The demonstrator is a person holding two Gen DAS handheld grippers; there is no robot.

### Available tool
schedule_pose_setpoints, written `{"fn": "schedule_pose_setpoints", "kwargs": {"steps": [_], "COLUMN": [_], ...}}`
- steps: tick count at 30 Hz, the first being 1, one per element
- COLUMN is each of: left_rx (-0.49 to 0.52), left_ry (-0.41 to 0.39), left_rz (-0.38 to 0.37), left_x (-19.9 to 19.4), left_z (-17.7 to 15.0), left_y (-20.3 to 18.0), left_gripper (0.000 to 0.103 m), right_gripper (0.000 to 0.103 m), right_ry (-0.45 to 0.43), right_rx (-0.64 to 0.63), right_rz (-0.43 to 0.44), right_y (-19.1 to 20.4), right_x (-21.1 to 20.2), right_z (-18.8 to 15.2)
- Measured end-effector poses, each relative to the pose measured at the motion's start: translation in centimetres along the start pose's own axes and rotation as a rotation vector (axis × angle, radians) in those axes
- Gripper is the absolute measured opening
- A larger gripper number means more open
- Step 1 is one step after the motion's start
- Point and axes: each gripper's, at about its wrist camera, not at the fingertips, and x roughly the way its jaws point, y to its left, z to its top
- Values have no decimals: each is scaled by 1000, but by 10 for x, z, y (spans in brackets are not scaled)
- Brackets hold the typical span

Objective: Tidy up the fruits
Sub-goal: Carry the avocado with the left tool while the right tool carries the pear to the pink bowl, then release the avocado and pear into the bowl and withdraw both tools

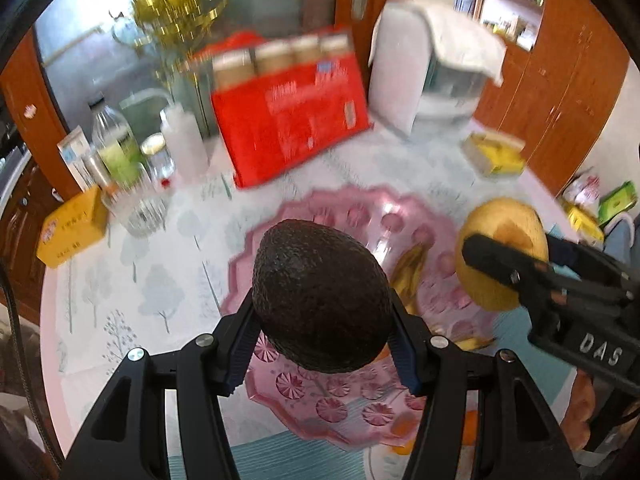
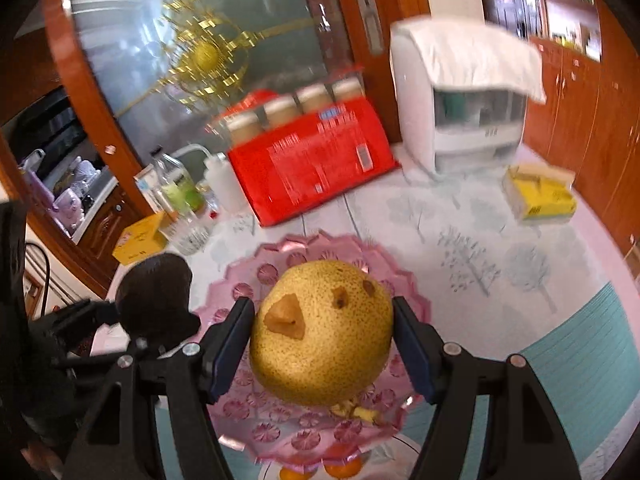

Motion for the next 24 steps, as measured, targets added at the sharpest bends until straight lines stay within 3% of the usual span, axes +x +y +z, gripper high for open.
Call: {"fn": "schedule_pose_setpoints", "kwargs": {"steps": [5, 11, 20, 23, 24], "left_rx": [-3, 14, 18, 8, 5], "left_ry": [92, 153, 143, 133, 126], "left_rz": [17, 30, 34, 31, 27], "left_x": [48, 80, 84, 80, 77], "left_z": [-11, -17, -13, -13, -13], "left_y": [-1, -6, -13, -11, -11], "left_gripper": [57, 57, 58, 68, 75], "right_gripper": [70, 70, 71, 71, 71], "right_ry": [65, 138, 173, 168, 166], "right_rx": [30, 29, -1, 10, 17], "right_rz": [0, -3, -4, 15, 24], "right_y": [-5, -6, -7, -9, -11], "right_x": [47, 88, 103, 100, 98], "right_z": [-4, -11, -12, -11, -11]}}
